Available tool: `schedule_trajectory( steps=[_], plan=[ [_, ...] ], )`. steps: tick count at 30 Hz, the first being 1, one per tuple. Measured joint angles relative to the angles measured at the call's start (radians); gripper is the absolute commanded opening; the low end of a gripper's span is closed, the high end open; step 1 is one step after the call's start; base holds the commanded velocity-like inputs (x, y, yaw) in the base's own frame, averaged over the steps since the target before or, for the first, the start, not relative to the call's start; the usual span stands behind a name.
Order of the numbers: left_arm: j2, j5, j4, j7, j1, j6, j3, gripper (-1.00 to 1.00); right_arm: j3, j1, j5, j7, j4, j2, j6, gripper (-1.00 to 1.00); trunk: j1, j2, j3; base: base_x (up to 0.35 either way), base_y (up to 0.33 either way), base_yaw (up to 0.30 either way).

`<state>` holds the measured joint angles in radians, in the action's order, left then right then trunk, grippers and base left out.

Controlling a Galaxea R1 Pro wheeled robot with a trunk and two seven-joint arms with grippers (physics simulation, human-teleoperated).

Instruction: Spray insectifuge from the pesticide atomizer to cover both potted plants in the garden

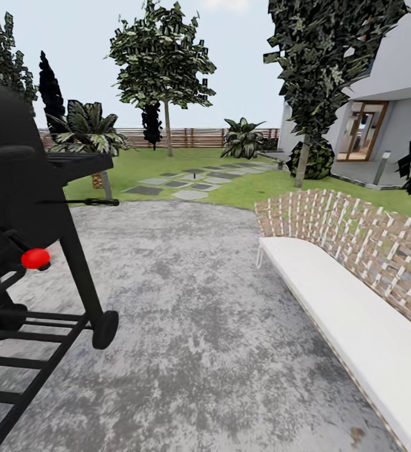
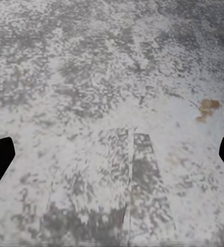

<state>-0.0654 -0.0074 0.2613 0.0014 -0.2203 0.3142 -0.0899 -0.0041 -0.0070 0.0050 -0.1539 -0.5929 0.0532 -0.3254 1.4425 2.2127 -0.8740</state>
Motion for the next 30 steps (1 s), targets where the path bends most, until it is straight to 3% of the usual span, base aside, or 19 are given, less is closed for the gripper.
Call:
schedule_trajectory(
  steps=[30],
  plan=[
    [0.001,0.001,-0.001,0.000,0.000,0.000,0.001,1.00,0.000,0.000,-0.001,-0.002,0.026,-0.001,0.000,1.00,0.000,0.000,0.000,0.310,-0.128,0.000]
  ],
)
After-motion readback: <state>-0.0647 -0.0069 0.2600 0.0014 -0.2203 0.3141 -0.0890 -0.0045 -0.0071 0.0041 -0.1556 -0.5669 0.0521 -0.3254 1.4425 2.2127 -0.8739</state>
